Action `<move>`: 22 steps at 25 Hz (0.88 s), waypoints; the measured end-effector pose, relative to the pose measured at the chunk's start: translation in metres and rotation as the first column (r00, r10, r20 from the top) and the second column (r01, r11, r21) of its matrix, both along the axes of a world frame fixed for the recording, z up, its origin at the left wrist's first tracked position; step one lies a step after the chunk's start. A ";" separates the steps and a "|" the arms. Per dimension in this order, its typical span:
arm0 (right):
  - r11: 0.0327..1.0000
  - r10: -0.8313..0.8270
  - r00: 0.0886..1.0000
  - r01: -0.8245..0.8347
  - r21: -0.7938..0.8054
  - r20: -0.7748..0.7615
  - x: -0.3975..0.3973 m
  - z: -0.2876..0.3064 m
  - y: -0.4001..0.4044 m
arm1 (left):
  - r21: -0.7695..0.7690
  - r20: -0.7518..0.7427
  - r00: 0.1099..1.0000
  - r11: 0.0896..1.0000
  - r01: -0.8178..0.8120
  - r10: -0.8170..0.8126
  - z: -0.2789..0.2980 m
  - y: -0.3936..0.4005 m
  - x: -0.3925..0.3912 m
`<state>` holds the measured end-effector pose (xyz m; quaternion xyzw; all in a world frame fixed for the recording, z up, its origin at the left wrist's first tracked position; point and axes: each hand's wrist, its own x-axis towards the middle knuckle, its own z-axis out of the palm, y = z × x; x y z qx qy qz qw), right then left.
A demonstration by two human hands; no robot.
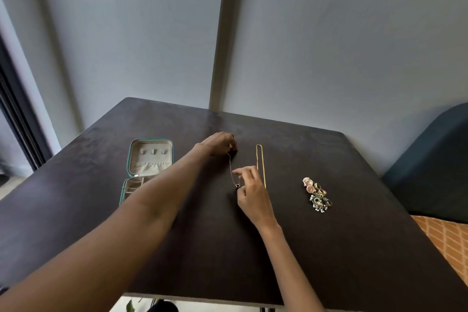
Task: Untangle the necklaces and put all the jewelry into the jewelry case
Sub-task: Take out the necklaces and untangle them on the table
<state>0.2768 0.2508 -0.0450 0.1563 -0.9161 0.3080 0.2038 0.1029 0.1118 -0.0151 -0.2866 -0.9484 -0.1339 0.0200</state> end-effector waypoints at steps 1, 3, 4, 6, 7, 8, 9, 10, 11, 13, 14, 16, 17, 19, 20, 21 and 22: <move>0.998 -0.051 0.999 0.050 -0.039 -0.013 0.001 0.000 0.001 | 0.005 0.005 1.000 1.000 -0.016 0.016 -0.001 0.000 0.000; 0.987 -0.148 0.989 0.147 -0.065 -0.009 0.001 0.000 0.003 | 0.008 -0.004 0.999 0.999 -0.041 0.041 -0.002 0.002 -0.001; 0.984 -0.174 0.985 0.173 -0.042 -0.004 0.000 0.000 0.003 | 0.004 -0.016 0.999 0.999 -0.049 0.049 -0.003 0.003 -0.002; 0.982 -0.182 0.983 0.182 0.054 0.008 0.001 -0.001 0.002 | -0.018 -0.042 0.998 0.998 -0.052 0.051 -0.005 0.004 -0.002; 0.980 -0.177 0.984 0.174 0.100 0.014 0.001 -0.002 0.000 | -0.031 -0.050 0.998 0.998 -0.051 0.050 -0.006 0.004 -0.003; 0.978 -0.172 0.985 0.168 0.126 0.018 0.001 -0.002 -0.001 | -0.041 -0.054 0.997 0.998 -0.051 0.049 -0.005 0.004 -0.004; 0.977 -0.170 0.985 0.166 0.130 0.019 0.001 -0.002 -0.001 | -0.051 -0.058 0.997 0.997 -0.054 0.051 -0.004 0.004 -0.006; 0.979 -0.169 0.985 0.166 0.120 0.017 0.001 -0.002 -0.001 | -0.059 -0.062 0.997 0.997 -0.057 0.054 -0.003 0.004 -0.009; 0.980 -0.172 0.985 0.169 0.102 0.016 0.001 -0.002 -0.001 | -0.065 -0.063 0.996 0.996 -0.061 0.057 -0.003 0.005 -0.011; 0.981 -0.182 0.983 0.181 0.070 0.013 0.002 -0.002 -0.001 | -0.071 -0.061 0.996 0.995 -0.064 0.060 -0.004 0.005 -0.014; 0.980 -0.192 0.981 0.191 0.056 0.013 0.002 -0.002 -0.001 | -0.067 -0.058 0.997 0.996 -0.063 0.059 -0.004 0.005 -0.015; 0.977 -0.211 0.977 0.210 0.027 0.019 0.003 0.000 -0.001 | -0.055 -0.045 0.997 0.997 -0.062 0.060 -0.005 0.004 -0.016; 0.976 -0.218 0.976 0.217 0.024 0.021 0.002 0.001 -0.001 | -0.055 -0.040 0.997 0.997 -0.061 0.059 -0.004 0.003 -0.017; 0.975 -0.219 0.975 0.218 0.043 0.030 0.000 0.002 -0.001 | -0.070 -0.037 0.998 0.996 -0.057 0.054 -0.004 0.002 -0.018; 0.975 -0.217 0.976 0.215 0.055 0.034 -0.001 0.002 -0.001 | -0.078 -0.037 0.998 0.995 -0.055 0.052 -0.004 0.002 -0.018; 0.975 -0.217 0.976 0.215 0.061 0.035 -0.001 0.003 -0.002 | -0.086 -0.037 0.998 0.995 -0.054 0.051 -0.003 0.002 -0.018; 0.974 -0.218 0.976 0.215 0.064 0.030 0.001 0.003 -0.003 | -0.094 -0.037 0.998 0.994 -0.054 0.051 -0.002 0.002 -0.019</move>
